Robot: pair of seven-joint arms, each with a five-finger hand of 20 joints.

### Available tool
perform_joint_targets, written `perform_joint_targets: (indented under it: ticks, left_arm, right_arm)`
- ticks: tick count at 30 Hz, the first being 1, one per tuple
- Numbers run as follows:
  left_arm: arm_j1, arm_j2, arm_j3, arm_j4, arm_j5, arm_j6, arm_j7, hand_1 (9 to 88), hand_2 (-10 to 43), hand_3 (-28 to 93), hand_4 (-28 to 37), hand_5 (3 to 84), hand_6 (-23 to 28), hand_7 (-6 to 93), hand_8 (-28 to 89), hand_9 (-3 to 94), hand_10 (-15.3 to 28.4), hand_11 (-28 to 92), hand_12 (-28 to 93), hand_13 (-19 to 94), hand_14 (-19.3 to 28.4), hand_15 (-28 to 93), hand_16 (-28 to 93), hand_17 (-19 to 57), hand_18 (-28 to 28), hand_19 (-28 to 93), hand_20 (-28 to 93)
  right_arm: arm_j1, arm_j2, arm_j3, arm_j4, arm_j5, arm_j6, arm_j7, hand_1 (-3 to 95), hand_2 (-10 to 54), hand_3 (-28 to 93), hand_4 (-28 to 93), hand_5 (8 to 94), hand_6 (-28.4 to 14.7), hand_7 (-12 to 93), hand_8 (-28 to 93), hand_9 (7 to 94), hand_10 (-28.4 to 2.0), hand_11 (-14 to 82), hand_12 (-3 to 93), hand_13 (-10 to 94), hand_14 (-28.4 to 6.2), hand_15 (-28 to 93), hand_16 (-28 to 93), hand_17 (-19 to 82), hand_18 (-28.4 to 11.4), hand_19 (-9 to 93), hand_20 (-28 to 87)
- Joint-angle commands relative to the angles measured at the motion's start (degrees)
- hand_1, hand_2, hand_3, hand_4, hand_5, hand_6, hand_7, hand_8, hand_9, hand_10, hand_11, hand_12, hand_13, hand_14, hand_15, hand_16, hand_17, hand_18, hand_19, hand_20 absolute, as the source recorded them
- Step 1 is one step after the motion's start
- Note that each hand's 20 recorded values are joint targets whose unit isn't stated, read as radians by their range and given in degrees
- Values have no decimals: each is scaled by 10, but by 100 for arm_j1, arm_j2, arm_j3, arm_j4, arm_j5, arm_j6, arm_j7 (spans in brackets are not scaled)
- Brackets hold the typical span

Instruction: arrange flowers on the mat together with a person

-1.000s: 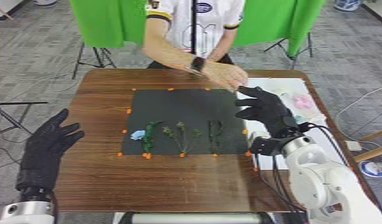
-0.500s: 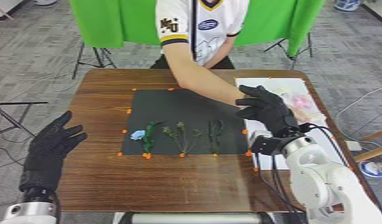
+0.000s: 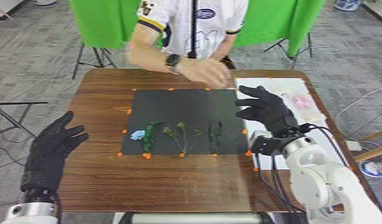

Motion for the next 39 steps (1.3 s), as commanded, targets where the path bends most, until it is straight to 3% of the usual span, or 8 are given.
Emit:
perform_joint_targets:
  ticks: [1,7,15,25,39]
  left_arm:
    - [96,8,-8,-78,27,26,-19,192,59,791,-283,317,61,164,-116,331,190,320,93,240,258,564,-120,-70,226,544,78]
    - [44,-9,-22,-81,54,-1,-126,195,60,791,-283,318,62,165,-116,331,191,321,92,239,259,565,-121,-70,226,545,79]
    - [109,28,-33,-116,28,18,-57,200,60,791,-283,320,64,164,-115,333,193,324,92,241,260,571,-121,-66,228,559,86]
    - [49,11,-60,-136,65,-5,-123,200,61,788,-283,322,65,163,-115,335,195,325,91,245,261,585,-122,-65,231,570,92]
    - [60,49,-27,-144,46,55,-60,198,62,789,-283,323,66,162,-114,335,194,326,91,242,261,586,-126,-64,230,569,92]
  right_arm:
    - [-101,-54,33,-37,0,-32,-5,216,31,688,-258,486,-1,143,-115,518,-177,190,152,462,-185,569,87,128,-226,580,160]
    - [-83,-60,23,-25,-17,-49,5,217,33,685,-257,487,-2,143,-115,521,-176,193,153,463,-185,570,86,128,-226,580,161]
    - [-118,-42,27,-29,-23,-61,-20,216,32,688,-257,492,-2,145,-116,538,-177,227,161,468,-182,588,89,128,-225,580,161]
    - [-62,34,20,-25,-37,-110,25,215,33,688,-257,494,-3,145,-116,535,-176,224,158,465,-183,589,87,128,-224,580,161]
    - [169,538,168,3,-623,62,40,224,26,697,-254,492,-4,142,-115,527,-176,216,156,466,-183,590,86,139,-228,606,173]
